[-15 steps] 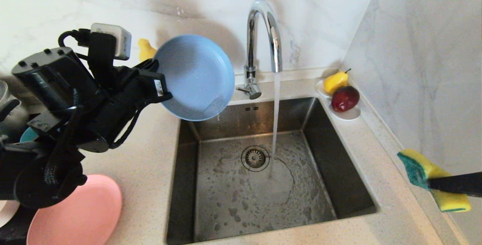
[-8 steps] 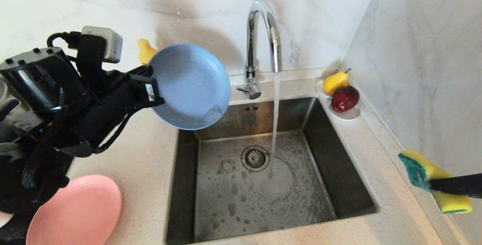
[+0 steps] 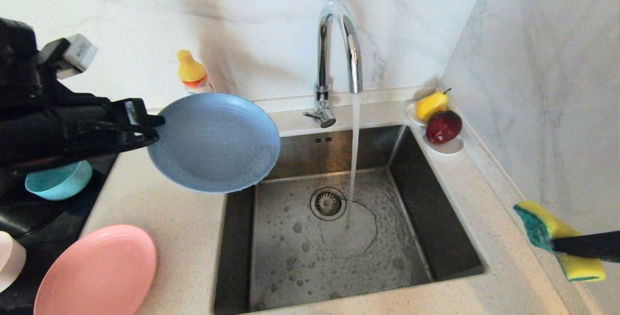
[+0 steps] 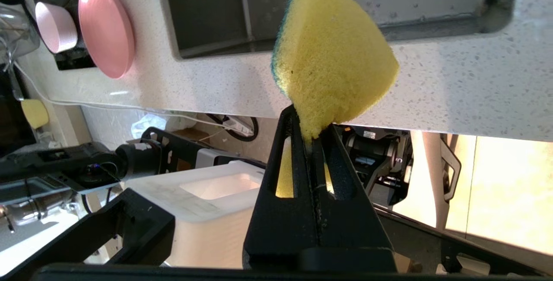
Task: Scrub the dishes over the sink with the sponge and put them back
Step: Rinse the plate, then place the plate on the table
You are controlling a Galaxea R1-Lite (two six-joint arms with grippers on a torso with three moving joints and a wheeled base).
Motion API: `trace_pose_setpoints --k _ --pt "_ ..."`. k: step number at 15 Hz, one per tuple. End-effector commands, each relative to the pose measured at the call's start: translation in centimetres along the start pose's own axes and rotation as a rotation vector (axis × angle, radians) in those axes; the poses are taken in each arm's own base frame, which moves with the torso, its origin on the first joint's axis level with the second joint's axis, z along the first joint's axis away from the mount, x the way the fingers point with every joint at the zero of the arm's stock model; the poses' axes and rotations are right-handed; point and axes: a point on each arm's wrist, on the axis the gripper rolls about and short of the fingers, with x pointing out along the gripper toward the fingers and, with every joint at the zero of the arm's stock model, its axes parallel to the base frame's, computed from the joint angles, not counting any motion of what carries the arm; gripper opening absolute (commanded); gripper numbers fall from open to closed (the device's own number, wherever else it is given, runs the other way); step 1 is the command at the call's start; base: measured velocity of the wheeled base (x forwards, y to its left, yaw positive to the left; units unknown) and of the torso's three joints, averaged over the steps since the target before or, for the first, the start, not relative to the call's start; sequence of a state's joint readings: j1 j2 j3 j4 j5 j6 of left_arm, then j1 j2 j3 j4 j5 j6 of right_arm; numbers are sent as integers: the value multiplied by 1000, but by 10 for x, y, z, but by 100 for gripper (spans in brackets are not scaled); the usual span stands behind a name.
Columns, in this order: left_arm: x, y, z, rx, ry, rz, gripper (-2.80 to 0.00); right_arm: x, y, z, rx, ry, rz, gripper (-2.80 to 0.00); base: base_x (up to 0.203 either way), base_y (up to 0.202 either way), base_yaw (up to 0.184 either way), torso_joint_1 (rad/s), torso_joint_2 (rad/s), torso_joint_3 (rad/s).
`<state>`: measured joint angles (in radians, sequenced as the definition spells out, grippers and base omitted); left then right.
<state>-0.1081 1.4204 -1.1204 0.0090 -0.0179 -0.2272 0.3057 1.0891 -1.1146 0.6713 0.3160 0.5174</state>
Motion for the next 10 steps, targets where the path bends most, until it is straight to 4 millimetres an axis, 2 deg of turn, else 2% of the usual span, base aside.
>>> trace_pose_setpoints --k 1,4,7,9,10 --pt "-33 27 8 -148 161 93 -280 2 -1 -1 9 10 -5 -280 0 0 0 0 0 0" --pt "-48 59 13 -280 159 227 -280 9 -4 0 15 34 -19 -280 0 0 0 0 0 0" --pt "-58 89 9 -366 141 356 -280 14 -4 2 19 47 -26 -280 0 0 0 0 0 0" --pt "-60 106 5 -409 139 412 -280 16 -5 3 22 54 -28 -280 0 0 0 0 0 0" --pt "-55 118 2 -430 154 444 -280 17 -5 3 23 56 -30 -280 0 0 0 0 0 0"
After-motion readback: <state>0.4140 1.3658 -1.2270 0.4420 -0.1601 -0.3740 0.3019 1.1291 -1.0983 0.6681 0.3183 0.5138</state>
